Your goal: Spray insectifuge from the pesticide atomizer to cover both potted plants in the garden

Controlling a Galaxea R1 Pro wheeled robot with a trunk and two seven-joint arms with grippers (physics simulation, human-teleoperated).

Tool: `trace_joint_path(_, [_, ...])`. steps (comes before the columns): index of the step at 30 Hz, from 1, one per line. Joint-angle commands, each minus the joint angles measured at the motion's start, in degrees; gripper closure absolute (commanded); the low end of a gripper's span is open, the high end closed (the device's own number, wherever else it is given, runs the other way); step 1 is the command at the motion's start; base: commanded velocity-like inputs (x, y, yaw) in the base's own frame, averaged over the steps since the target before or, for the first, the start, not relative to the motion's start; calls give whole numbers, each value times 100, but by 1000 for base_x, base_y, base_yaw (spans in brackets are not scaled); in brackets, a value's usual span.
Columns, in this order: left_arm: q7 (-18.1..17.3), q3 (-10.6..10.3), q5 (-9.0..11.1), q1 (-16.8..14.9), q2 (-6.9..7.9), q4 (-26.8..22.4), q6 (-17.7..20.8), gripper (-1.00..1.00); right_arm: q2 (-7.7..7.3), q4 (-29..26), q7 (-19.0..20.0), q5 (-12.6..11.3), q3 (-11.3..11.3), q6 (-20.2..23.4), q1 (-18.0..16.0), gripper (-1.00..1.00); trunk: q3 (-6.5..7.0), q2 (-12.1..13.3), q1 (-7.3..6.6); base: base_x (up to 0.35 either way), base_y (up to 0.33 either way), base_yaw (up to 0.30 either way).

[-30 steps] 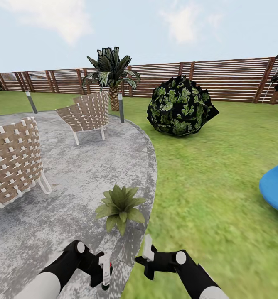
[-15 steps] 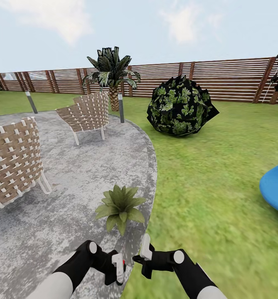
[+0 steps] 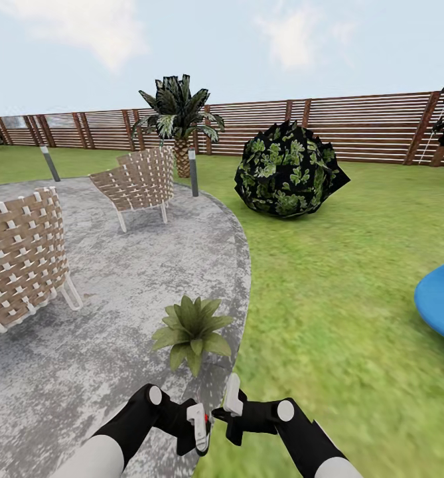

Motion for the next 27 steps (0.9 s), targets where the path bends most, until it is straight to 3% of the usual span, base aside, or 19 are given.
trace_joint_path(1, [-7,5,-52,-1,-2,-7,-59,100,2,-7,2,47,-6,-27,-1,100,-5,-2,-1,0,0,0])
trace_joint_path(9, [-7,13,-31,-1,-2,-7,-122,100,2,-7,0,50,-11,-27,-1,100,-5,-2,-1,0,0,0])
trace_joint_path(14, [-23,6,360,-1,6,-7,-145,100,2,-7,0,51,-12,-27,-1,100,-5,-2,-1,0,0,0])
trace_joint_path(27, [-24,5,406,-1,7,-5,-147,100,2,-7,0,51,-11,-27,-1,100,-5,-2,-1,0,0,0])
